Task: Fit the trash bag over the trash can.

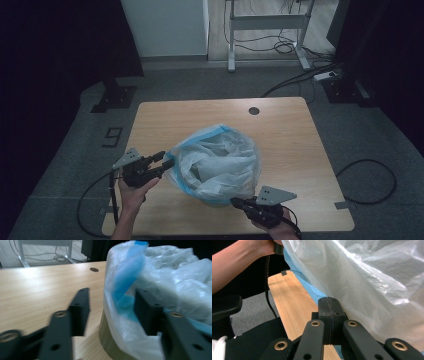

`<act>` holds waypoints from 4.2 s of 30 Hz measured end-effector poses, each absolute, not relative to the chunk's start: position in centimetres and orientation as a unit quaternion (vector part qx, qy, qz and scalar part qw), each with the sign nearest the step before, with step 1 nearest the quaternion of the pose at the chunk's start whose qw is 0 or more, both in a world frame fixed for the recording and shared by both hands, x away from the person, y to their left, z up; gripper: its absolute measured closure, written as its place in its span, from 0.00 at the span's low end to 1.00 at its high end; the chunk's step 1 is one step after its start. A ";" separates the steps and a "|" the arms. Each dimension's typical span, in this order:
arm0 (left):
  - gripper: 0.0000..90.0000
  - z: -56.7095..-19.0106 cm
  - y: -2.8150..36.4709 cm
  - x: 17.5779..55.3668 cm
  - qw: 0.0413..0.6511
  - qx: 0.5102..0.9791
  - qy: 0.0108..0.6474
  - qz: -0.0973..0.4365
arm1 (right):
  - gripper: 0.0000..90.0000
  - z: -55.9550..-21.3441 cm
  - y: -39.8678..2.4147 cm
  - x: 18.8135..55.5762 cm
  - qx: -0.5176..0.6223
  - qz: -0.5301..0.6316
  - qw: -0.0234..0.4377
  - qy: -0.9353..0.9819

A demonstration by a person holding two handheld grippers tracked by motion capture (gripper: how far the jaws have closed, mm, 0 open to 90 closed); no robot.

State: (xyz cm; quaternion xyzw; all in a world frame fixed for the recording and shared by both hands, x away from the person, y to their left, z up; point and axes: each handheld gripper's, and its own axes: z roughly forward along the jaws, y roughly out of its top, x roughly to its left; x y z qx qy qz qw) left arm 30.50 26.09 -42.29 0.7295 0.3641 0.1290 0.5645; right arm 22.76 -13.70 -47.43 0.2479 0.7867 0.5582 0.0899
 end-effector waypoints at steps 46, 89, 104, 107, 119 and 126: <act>1.00 -38.4 22.9 36.5 0.573 0.735 0.342 0.121 | 0.65 -40.7 -18.4 32.9 0.360 0.596 0.131 0.706; 1.00 -42.3 23.4 38.7 0.509 0.747 0.412 0.114 | 0.99 -43.4 -16.8 37.5 0.429 0.538 0.168 0.706; 1.00 -45.2 24.1 36.6 0.512 0.748 0.411 0.096 | 0.98 -45.8 -17.4 36.0 0.447 0.536 0.174 0.694; 1.00 -45.5 24.2 36.0 0.522 0.742 0.407 0.103 | 0.81 -45.4 -18.3 35.2 0.450 0.550 0.191 0.677; 1.00 -45.2 24.8 35.3 0.534 0.733 0.406 0.115 | 0.48 -44.1 -19.5 25.8 0.373 0.606 0.142 0.688; 0.99 -45.2 24.8 35.1 0.531 0.735 0.405 0.116 | 0.43 -45.0 -17.1 22.8 0.346 0.610 0.101 0.706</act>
